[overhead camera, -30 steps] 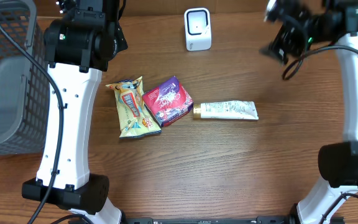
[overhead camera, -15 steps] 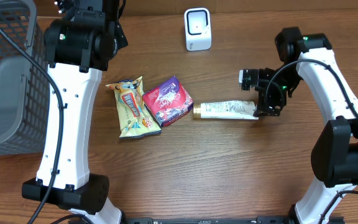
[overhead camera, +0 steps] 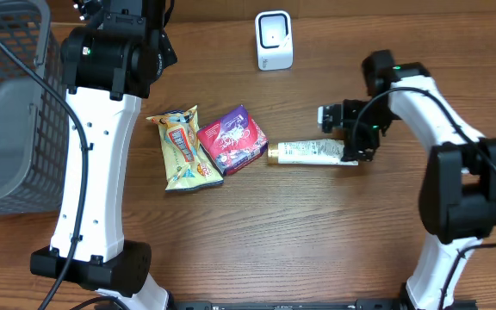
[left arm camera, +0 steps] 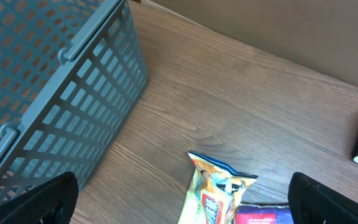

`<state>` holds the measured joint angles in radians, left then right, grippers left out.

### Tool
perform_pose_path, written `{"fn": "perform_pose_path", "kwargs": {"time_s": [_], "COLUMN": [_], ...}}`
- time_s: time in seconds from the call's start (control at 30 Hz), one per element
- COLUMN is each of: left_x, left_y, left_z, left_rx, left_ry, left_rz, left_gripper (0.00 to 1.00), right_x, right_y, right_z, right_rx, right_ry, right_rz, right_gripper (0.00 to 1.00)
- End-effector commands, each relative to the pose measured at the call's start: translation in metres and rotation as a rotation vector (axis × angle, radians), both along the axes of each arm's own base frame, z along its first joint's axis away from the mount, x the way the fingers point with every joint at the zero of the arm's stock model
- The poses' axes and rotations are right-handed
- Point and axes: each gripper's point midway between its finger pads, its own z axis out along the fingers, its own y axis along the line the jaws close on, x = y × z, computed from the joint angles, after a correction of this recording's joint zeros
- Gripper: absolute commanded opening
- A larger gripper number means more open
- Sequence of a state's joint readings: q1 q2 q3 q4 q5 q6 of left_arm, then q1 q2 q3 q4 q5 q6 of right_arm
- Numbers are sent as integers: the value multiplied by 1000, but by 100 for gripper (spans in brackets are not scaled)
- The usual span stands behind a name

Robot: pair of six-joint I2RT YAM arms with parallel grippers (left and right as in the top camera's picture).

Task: Scan the item barcode
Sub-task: 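Lower the right gripper and grasp the white tube at its middle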

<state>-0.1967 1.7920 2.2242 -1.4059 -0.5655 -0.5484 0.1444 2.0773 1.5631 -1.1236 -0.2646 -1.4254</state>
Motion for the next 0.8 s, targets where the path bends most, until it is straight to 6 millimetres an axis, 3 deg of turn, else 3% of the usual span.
{"fn": "perform_pose_path", "kwargs": {"time_s": [0.0, 0.23, 0.47, 0.77], "left_x": [4, 4, 2, 1], "left_y": [-2, -1, -1, -1], "left_z": [-3, -4, -5, -6], "left_rx": [4, 5, 7, 8], "left_ry": [1, 4, 12, 21], "left_rz": [12, 12, 12, 12], "left_gripper": [100, 100, 100, 100], "right_x": [-7, -16, -21, -21], "right_y": [10, 38, 41, 47], "right_z": [-10, -9, -23, -33], "right_rx": [-15, 62, 64, 94], "right_ry": [30, 57, 98, 119], "right_rz": [23, 62, 66, 64], "right_gripper": [98, 98, 97, 81]}}
